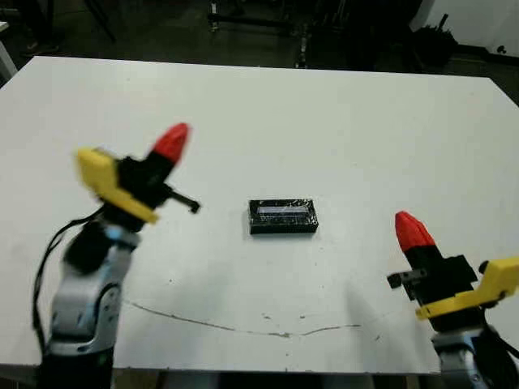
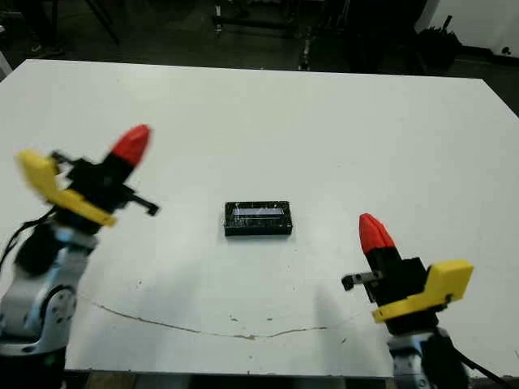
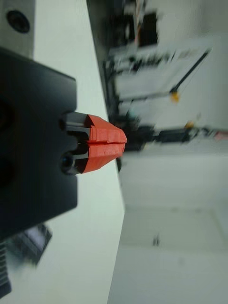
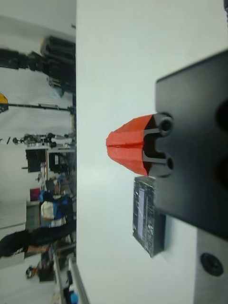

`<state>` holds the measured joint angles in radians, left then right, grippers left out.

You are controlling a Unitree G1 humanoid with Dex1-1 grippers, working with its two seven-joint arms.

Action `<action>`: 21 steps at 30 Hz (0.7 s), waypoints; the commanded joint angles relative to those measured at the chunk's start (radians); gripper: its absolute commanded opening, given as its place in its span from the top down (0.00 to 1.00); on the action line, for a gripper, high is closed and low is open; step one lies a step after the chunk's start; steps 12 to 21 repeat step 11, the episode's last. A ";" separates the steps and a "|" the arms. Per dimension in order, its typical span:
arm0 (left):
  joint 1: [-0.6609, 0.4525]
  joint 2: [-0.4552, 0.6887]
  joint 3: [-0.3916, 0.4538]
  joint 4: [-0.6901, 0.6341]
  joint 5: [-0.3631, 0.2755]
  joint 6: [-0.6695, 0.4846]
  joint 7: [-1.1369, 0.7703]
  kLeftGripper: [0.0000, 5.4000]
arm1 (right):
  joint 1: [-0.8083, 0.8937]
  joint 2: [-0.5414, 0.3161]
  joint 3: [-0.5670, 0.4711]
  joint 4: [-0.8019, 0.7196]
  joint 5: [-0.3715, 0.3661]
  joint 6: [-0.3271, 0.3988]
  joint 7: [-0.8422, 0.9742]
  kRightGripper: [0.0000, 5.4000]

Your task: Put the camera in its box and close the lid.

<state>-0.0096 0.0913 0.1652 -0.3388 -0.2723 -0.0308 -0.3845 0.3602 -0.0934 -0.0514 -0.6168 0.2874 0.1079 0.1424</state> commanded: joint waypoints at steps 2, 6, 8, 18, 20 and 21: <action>0.131 -0.090 -0.013 0.027 0.054 -0.109 0.113 1.00 | -0.030 0.051 0.025 0.050 -0.125 -0.053 -0.091 1.00; 0.175 -0.139 -0.058 0.102 0.104 -0.174 0.171 1.00 | -0.047 0.075 0.044 0.096 -0.226 -0.121 -0.136 1.00; 0.183 -0.126 -0.078 0.111 0.132 -0.155 0.179 1.00 | -0.050 0.080 0.049 0.109 -0.251 -0.141 -0.144 1.00; 0.183 -0.112 -0.094 0.090 0.149 -0.106 0.198 1.00 | -0.053 0.082 0.051 0.119 -0.252 -0.157 -0.137 1.00; 0.183 -0.112 -0.094 0.090 0.149 -0.106 0.198 1.00 | -0.053 0.082 0.051 0.119 -0.252 -0.157 -0.137 1.00; 0.183 -0.112 -0.094 0.090 0.149 -0.106 0.198 1.00 | -0.053 0.082 0.051 0.119 -0.252 -0.157 -0.137 1.00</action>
